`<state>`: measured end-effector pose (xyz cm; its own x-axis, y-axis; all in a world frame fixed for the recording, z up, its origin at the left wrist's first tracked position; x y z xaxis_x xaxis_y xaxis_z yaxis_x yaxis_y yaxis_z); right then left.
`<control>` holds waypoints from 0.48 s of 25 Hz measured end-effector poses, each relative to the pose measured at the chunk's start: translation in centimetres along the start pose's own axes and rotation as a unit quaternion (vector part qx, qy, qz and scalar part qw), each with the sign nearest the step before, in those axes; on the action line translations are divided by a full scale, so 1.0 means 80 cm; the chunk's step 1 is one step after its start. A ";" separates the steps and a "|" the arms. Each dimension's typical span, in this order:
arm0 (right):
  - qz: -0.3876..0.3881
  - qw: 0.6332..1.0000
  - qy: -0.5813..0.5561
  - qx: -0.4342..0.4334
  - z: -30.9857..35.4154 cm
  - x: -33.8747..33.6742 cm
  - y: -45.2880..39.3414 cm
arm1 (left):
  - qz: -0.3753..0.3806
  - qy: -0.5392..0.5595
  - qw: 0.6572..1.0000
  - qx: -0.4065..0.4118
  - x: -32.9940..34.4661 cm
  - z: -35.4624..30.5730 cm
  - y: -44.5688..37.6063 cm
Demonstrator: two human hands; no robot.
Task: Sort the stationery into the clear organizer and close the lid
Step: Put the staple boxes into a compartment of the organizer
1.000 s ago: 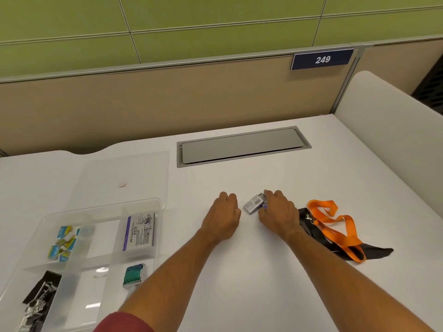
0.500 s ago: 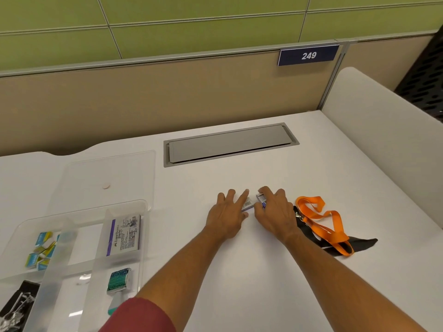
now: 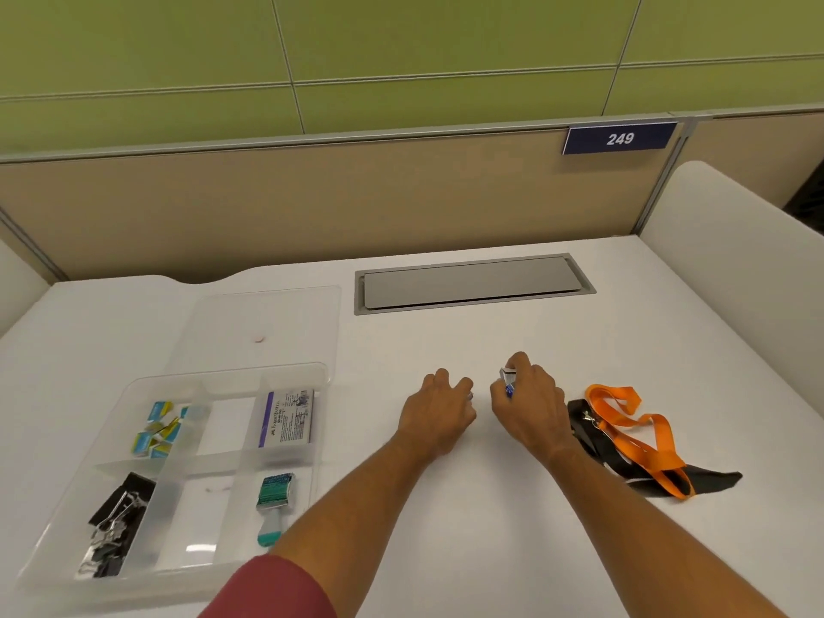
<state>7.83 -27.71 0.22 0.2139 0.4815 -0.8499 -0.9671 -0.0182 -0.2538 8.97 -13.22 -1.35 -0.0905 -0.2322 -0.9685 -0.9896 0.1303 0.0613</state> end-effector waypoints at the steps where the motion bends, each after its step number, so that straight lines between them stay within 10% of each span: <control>1: -0.006 1.000 -0.007 -0.007 0.010 0.000 0.000 | 0.000 0.013 1.000 -0.013 -0.010 0.006 0.004; 12: -0.007 0.996 -0.005 -0.091 0.142 0.017 0.017 | -0.052 0.067 0.994 -0.074 -0.100 0.101 0.073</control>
<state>5.28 -17.11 3.96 0.2250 0.4915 -0.8413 -0.9231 -0.1687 -0.3455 4.79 -2.79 4.80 0.0087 -0.3642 -0.9313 -0.9991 -0.0417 0.0069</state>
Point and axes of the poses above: each hand's wrist, its own y-axis away from the middle knuckle, its own x-axis out of the palm, z = x × y, the point moved 4 cm from there along -y, towards the middle knuckle, and after that the axes turned 15 degrees about -x, right-handed, at the moved point
